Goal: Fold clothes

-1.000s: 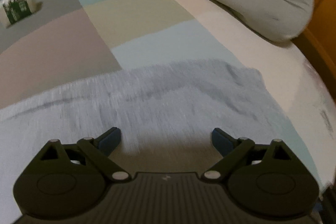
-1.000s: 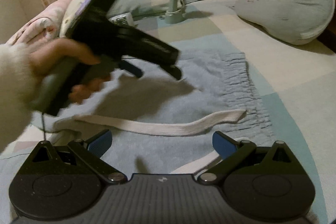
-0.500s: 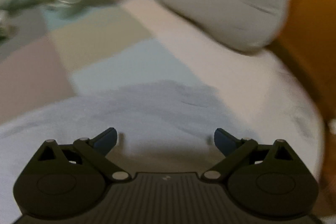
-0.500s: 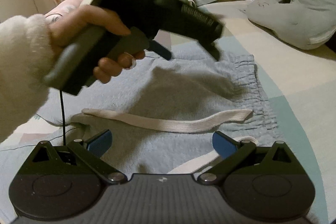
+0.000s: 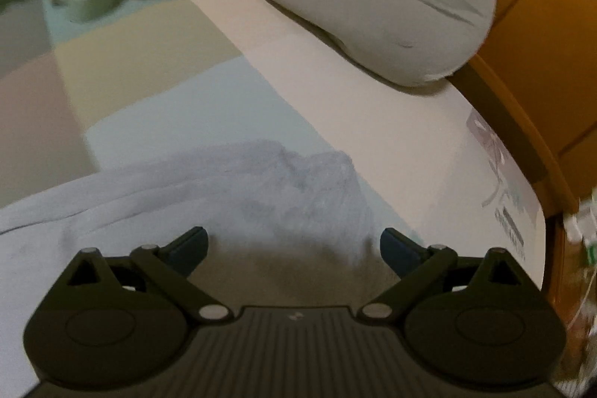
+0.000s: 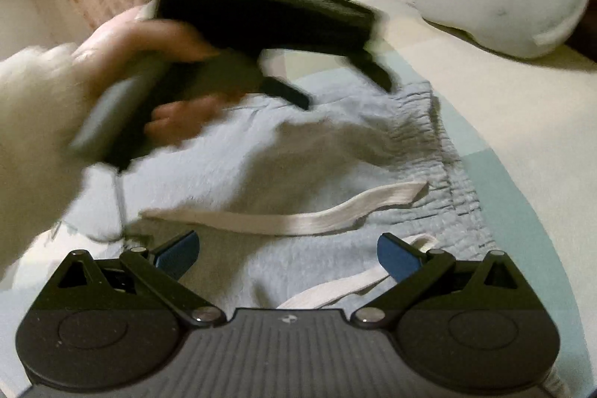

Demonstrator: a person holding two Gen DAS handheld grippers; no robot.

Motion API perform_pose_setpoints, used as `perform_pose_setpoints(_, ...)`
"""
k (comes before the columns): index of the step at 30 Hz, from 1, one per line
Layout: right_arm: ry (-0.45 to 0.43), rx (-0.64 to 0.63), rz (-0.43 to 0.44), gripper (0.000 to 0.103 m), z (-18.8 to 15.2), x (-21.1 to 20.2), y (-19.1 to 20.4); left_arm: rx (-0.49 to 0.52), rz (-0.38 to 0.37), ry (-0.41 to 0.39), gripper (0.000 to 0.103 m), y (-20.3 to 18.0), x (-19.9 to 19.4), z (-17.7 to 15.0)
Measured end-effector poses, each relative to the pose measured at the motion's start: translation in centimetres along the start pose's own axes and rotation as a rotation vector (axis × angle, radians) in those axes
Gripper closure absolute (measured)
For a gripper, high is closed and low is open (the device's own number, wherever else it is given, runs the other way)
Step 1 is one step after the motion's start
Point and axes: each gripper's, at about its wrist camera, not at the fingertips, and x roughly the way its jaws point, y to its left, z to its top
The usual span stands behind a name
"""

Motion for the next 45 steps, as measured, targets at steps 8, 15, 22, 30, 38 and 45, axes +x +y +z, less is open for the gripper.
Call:
perform_pose_setpoints(8,-0.007,0.028,0.019,0.0,0.3,0.1,0.1,-0.021,0.141,-0.025,0.005,1.4,-9.8,-7.3)
perform_pose_setpoints(15,-0.019,-0.017,-0.011,0.0,0.4,-1.8,2.8,0.035,0.277,-0.056,0.004,1.4,-16.9,-16.9)
perform_pose_setpoints(22,0.006,-0.161,-0.093,0.0,-2.8,-5.9,5.7,0.129,0.434,-0.085,0.004,0.5,-18.2,-26.9)
perform_pose_setpoints(30,0.059,-0.367,-0.115,0.0,-9.1,-6.2,5.4,0.035,0.406,-0.149,0.004,1.4,-16.7,-32.8)
perform_pose_setpoints(38,0.039,-0.392,-0.119,0.0,-13.2,-6.0,4.3,-0.053,0.389,-0.13,0.003,2.7,-16.4,-37.3)
perform_pose_setpoints(45,0.09,-0.366,-0.183,0.0,-12.8,-6.1,5.4,-0.092,0.394,-0.098,0.003,2.7,-18.7,-38.6)
